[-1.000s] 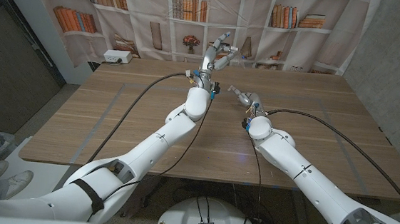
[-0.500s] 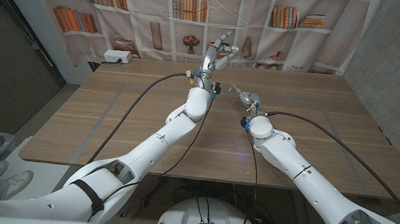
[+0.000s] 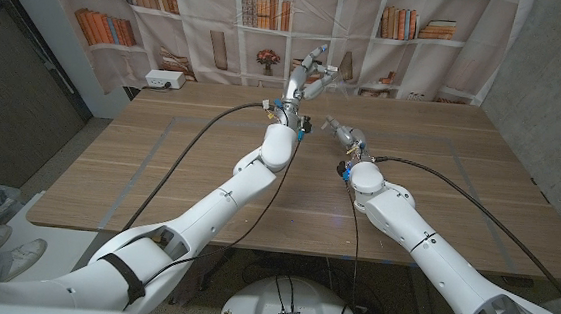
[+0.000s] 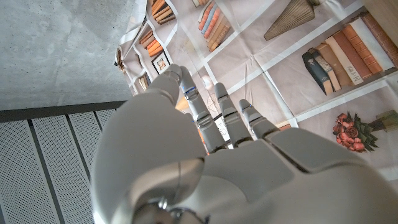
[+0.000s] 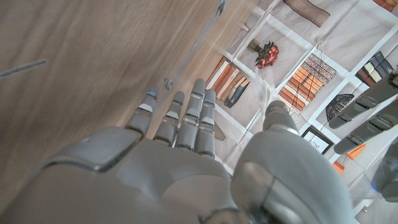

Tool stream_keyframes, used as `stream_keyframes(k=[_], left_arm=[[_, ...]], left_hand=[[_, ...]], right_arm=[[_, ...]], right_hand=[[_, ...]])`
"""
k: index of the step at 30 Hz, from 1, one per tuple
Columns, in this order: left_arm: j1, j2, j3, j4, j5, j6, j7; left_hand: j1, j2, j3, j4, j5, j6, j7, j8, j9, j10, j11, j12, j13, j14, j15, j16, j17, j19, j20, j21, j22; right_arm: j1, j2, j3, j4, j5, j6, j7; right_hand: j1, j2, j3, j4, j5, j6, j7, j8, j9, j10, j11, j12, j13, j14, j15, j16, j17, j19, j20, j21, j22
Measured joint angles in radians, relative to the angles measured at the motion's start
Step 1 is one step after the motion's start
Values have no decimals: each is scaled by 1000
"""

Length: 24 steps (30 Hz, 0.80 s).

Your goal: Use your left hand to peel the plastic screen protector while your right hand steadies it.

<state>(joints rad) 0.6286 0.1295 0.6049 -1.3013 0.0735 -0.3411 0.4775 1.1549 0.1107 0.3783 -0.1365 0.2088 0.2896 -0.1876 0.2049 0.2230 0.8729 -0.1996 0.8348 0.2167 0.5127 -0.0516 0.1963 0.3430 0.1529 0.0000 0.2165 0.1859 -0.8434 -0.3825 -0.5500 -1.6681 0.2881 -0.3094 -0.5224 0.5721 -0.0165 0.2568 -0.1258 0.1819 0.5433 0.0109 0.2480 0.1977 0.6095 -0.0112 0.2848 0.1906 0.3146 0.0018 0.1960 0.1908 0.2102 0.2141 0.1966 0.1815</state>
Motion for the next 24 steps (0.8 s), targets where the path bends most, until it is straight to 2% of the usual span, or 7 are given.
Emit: stream_keyframes(k=[3, 6, 10, 12, 14, 18, 24], left_arm=[[1, -1, 1, 0, 1, -1, 1], [1, -4, 2, 0, 3, -3, 8], [1, -5, 3, 0, 8, -6, 14], [0, -6, 3, 4, 8, -7, 15], [0, -6, 3, 4, 8, -10, 15], [-4, -11, 5, 12, 8, -11, 15], [-6, -12, 6, 18, 7, -12, 15]], left_hand=[[0, 0, 0, 0, 0, 0, 0, 0, 0, 0, 0, 1, 0, 0, 0, 0, 0, 0, 0, 0, 0], [0, 0, 2, -2, 0, 0, 0, 0, 0, 0, 0, 1, 0, 0, 0, 0, 0, 0, 0, 0, 0], [0, 0, 2, -2, 0, 0, 0, 0, 0, 1, -1, 1, 0, 0, 0, 0, 0, 0, 0, 0, 0], [0, 0, 2, -2, 0, 0, 0, 0, 0, 1, -1, 1, 0, 0, 0, 0, 2, 0, 0, 0, 0], [0, 0, 2, -2, 0, 0, 0, 0, 0, 1, -1, 1, 0, 0, 0, 0, 3, 0, 0, 0, 0], [0, 0, 2, -2, 0, 0, 0, 0, 0, 1, -1, 1, 0, 0, 0, 0, 3, 0, 0, 0, 0], [0, 0, 1, -2, 0, 0, 0, 0, 0, 1, -1, 0, -1, 0, 0, 0, 3, 4, -4, 0, 0]], right_arm=[[0, 0, 0, 1, 3, 9, -3], [0, 1, 1, 3, 6, 21, -7], [0, 1, 2, 4, 7, 29, -9], [0, 1, 2, 5, 8, 35, -10], [-1, 1, 3, 6, 8, 35, -10], [-2, 1, 4, 7, 11, 46, -14], [-4, 2, 5, 9, 12, 56, -17]], right_hand=[[5, 4, 0, 0, 0, 0, 0, 0, 0, 0, 0, 0, 0, 1, -1, 0, 0, 0, 0, 0, 0], [30, 18, 11, -11, 0, 17, -9, 0, 0, 11, -11, 0, 0, 9, -9, 0, 0, 0, 0, 0, 2], [102, 52, 33, -33, 0, 124, -45, 32, 4, 38, -27, 2, -2, 28, -27, 0, 0, 0, 0, 0, 3], [124, 67, 36, -36, 0, 175, -63, 47, 9, 48, -27, 4, -5, 35, -34, 0, 0, 0, 0, 0, 3], [155, 83, 51, -40, 0, 219, -78, 60, 13, 54, -33, 4, -5, 36, -36, 0, 0, 6, -6, 0, 3], [191, 107, 64, -42, 0, 276, -101, 75, 19, 66, -44, 4, -5, 42, -41, 4, 3, 9, -9, 0, 3], [247, 137, 84, -47, 0, 358, -134, 107, 27, 86, -64, 4, -5, 45, -43, 4, 3, 9, -31, 0, 3]])
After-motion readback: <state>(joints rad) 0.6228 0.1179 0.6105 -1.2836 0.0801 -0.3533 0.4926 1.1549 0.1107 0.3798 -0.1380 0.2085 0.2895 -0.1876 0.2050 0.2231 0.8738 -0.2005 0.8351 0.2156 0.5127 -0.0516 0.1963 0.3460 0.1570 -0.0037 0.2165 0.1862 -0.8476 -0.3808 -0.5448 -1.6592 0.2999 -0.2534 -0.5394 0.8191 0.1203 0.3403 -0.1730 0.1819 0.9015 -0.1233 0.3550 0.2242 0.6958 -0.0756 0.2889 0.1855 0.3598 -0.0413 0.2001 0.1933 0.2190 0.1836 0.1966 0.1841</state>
